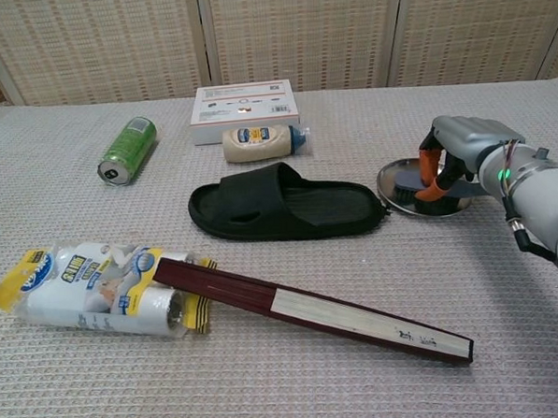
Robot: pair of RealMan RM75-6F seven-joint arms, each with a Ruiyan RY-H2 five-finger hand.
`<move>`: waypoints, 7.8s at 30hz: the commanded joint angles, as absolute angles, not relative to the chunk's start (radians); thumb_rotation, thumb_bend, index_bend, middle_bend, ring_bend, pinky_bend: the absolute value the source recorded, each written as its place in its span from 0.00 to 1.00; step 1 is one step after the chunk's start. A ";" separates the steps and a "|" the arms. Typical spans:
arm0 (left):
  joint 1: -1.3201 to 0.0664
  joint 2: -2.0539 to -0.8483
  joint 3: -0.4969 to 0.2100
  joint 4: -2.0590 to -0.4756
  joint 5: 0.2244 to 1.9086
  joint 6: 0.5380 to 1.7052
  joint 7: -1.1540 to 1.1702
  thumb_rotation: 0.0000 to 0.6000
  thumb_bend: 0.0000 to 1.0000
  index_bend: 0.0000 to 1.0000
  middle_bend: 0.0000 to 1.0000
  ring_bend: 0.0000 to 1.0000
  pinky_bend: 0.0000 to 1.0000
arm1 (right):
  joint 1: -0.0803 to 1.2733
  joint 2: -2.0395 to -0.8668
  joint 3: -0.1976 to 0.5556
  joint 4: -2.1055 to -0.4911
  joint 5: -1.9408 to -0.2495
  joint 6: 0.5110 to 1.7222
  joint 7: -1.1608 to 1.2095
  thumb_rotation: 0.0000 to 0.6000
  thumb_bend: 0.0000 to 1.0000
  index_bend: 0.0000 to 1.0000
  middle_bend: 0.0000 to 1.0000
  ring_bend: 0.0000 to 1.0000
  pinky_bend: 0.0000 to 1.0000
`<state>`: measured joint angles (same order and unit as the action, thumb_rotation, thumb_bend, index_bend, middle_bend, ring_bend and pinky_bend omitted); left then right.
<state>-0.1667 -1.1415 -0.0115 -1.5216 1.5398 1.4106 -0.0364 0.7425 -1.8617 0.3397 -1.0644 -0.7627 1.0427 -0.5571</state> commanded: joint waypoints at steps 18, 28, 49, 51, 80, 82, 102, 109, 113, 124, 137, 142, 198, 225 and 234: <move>-0.168 -1.143 -0.012 -1.521 1.535 1.407 -0.033 1.00 0.47 0.00 0.00 0.00 0.12 | 0.746 -1.824 0.331 -1.092 -0.894 1.040 -0.468 1.00 0.37 0.82 0.65 0.57 0.64; -0.170 -1.141 -0.012 -1.521 1.534 1.404 -0.038 1.00 0.47 0.00 0.00 0.00 0.13 | 0.790 -1.732 0.319 -1.224 -0.941 0.975 -0.513 1.00 0.41 0.87 0.68 0.58 0.67; -0.160 -1.129 -0.005 -1.529 1.553 1.427 -0.058 1.00 0.48 0.00 0.00 0.00 0.13 | 1.061 -1.596 0.214 -1.450 -0.582 0.862 -0.992 1.00 0.45 0.93 0.73 0.63 0.74; -0.159 -1.128 -0.004 -1.530 1.556 1.429 -0.059 1.00 0.48 0.00 0.00 0.00 0.13 | 1.077 -1.607 0.202 -1.445 -0.560 0.874 -1.010 1.00 0.45 0.93 0.73 0.63 0.74; -0.156 -1.111 -0.001 -1.522 1.565 1.436 -0.109 1.00 0.48 0.00 0.00 0.00 0.13 | 1.196 -1.801 0.155 -1.260 -0.535 0.853 -0.969 1.00 0.45 0.93 0.73 0.63 0.74; -0.154 -1.110 0.000 -1.522 1.569 1.441 -0.112 1.00 0.48 0.00 0.00 0.00 0.13 | 1.200 -1.806 0.145 -1.253 -0.524 0.854 -0.982 1.00 0.45 0.93 0.73 0.63 0.74; -0.142 -1.105 0.001 -1.522 1.573 1.459 -0.112 1.00 0.49 0.00 0.00 0.00 0.13 | 1.190 -1.725 0.077 -1.350 -0.468 0.888 -1.041 1.00 0.44 0.93 0.73 0.63 0.74; -0.143 -1.103 0.001 -1.518 1.572 1.456 -0.122 1.00 0.49 0.00 0.00 0.00 0.13 | 1.212 -1.795 0.107 -1.278 -0.501 0.874 -1.004 1.00 0.44 0.92 0.73 0.63 0.74; -0.142 -1.101 0.001 -1.516 1.572 1.456 -0.129 1.00 0.49 0.00 0.00 0.00 0.13 | 1.215 -1.821 0.099 -1.244 -0.512 0.864 -1.003 1.00 0.44 0.92 0.73 0.63 0.74; -0.138 -1.100 0.002 -1.517 1.576 1.463 -0.126 1.00 0.49 0.00 0.00 0.00 0.13 | 1.195 -1.728 0.044 -1.361 -0.447 0.905 -1.068 1.00 0.44 0.92 0.73 0.63 0.74; -0.153 -1.105 -0.002 -1.513 1.568 1.437 -0.128 1.00 0.49 0.00 0.00 0.00 0.13 | 1.212 -1.758 0.064 -1.335 -0.447 0.893 -1.049 1.00 0.44 0.92 0.73 0.63 0.74; -0.151 -1.103 -0.004 -1.511 1.566 1.440 -0.135 1.00 0.49 0.00 0.00 0.00 0.13 | 1.229 -1.824 0.084 -1.249 -0.469 0.859 -1.026 1.00 0.44 0.92 0.73 0.63 0.74; -0.170 -1.123 -0.016 -1.523 1.513 1.385 -0.064 1.00 0.49 0.00 0.00 0.00 0.15 | 0.895 -1.683 0.061 -1.090 -0.791 0.849 -0.654 1.00 0.41 0.07 0.32 0.31 0.46; -0.158 -1.131 -0.023 -1.506 1.532 1.434 -0.075 1.00 0.49 0.00 0.00 0.00 0.17 | 0.471 -1.311 -0.132 -1.737 -1.280 1.535 -0.564 1.00 0.25 0.00 0.03 0.01 0.20; -0.152 -1.153 -0.026 -1.488 1.544 1.460 -0.062 1.00 0.49 0.00 0.00 0.00 0.16 | 0.228 -1.321 -0.201 -1.585 -1.402 1.735 -0.373 1.00 0.18 0.00 0.00 0.00 0.00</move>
